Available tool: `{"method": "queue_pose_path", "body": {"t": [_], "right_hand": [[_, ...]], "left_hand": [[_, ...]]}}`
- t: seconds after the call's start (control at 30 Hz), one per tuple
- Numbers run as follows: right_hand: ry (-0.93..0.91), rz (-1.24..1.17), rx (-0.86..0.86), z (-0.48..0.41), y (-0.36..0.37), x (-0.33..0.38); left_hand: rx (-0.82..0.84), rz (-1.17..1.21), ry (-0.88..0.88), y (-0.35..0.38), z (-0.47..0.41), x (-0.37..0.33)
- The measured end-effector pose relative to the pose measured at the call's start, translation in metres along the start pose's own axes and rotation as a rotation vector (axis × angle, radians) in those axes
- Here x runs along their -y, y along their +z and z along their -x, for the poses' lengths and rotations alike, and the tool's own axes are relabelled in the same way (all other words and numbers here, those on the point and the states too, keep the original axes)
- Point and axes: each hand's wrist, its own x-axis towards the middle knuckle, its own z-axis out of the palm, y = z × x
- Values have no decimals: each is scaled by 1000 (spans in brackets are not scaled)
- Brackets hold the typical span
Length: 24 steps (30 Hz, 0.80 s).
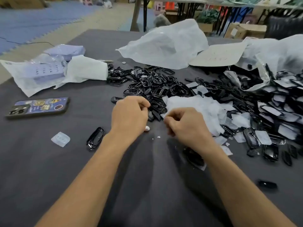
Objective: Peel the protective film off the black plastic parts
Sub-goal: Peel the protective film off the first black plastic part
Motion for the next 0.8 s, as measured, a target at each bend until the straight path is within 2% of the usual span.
{"method": "queue_pose_path", "body": {"t": [0.1, 0.2, 0.37, 0.53, 0.63, 0.8], "right_hand": [[-13, 89, -155, -22, 9, 0], [-16, 113, -150, -32, 23, 3], [-80, 239, -154, -31, 39, -2], [-100, 294, -109, -29, 41, -3], [-108, 273, -129, -26, 44, -4], [-160, 296, -236, -21, 48, -8]], "left_hand": [[47, 84, 77, 21, -15, 4], [119, -11, 275, 39, -20, 11], [21, -138, 412, 46, -25, 23], [-7, -143, 304, 45, -25, 22], [-108, -85, 249, 44, -23, 18], [-304, 97, -74, 37, -20, 9]]}}
